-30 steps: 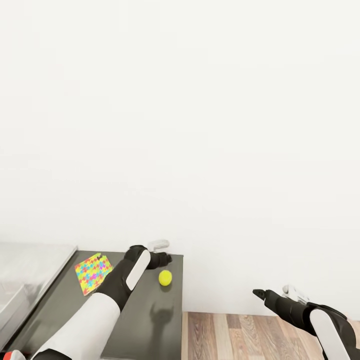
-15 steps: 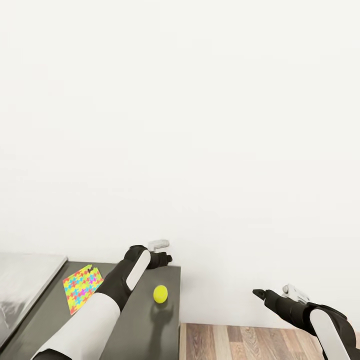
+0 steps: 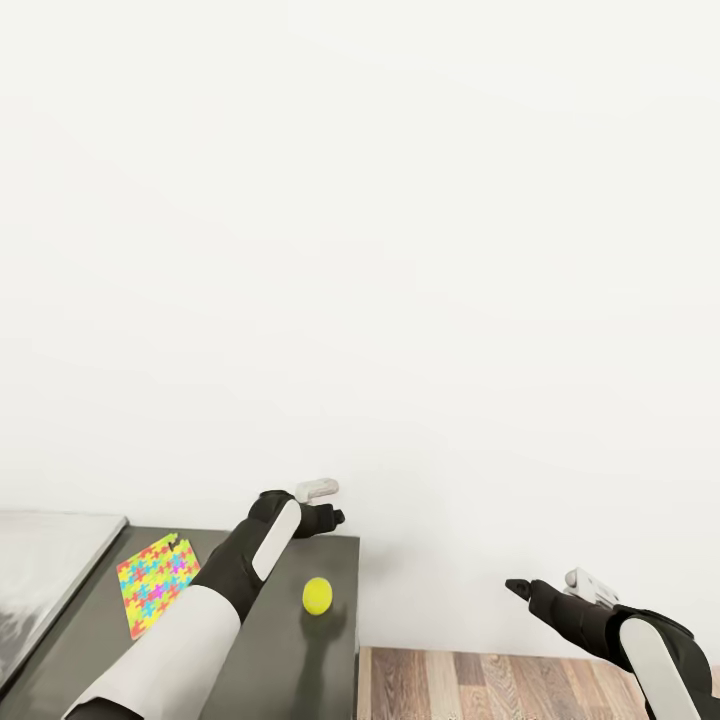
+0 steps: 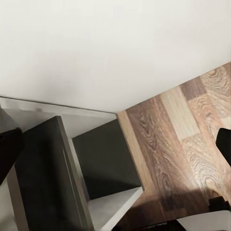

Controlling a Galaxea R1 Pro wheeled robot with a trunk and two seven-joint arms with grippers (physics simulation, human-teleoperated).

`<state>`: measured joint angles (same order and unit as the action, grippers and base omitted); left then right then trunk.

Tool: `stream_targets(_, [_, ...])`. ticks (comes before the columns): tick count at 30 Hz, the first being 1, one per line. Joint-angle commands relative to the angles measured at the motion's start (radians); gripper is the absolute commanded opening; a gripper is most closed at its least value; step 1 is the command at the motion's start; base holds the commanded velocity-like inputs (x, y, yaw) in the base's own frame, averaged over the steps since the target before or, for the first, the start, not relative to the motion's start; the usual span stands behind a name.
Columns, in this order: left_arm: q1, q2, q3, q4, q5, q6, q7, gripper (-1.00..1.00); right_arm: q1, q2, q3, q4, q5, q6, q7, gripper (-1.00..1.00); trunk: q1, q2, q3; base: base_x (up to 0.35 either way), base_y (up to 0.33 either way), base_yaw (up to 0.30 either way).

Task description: Put all the toys in the child's room - the three board games (two on the bed and one on the table), the two jigsaw puzzles on the table, and the tennis ball on the table - inside the toy box on the table in the child's room.

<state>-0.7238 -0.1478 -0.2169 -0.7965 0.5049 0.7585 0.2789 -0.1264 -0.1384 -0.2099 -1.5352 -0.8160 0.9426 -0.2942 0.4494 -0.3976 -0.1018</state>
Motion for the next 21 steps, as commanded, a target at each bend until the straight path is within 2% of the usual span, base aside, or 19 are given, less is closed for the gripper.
stream_targets(1, [-0.001, 0.0, -0.002, -0.001, 0.011, 0.002, 0.01, 1.0, -0.001, -0.001, 0.0, -0.001, -0.011, 0.004, -0.01, 1.0, 0.001, -0.002, -0.004, 0.002, -0.001, 0.0])
stream_targets(14, [-0.001, 0.0, -0.002, -0.001, 0.01, 0.002, 0.008, 1.0, 0.0, 0.0, -0.001, -0.004, -0.01, 0.004, -0.006, 1.0, 0.001, -0.002, -0.025, 0.0, 0.0, 0.0])
stream_targets(21, [0.0, 0.0, -0.003, -0.001, 0.01, 0.002, 0.007, 1.0, -0.001, 0.0, 0.0, -0.005, -0.009, 0.005, -0.006, 1.0, 0.001, -0.002, -0.027, 0.0, 0.0, 0.0])
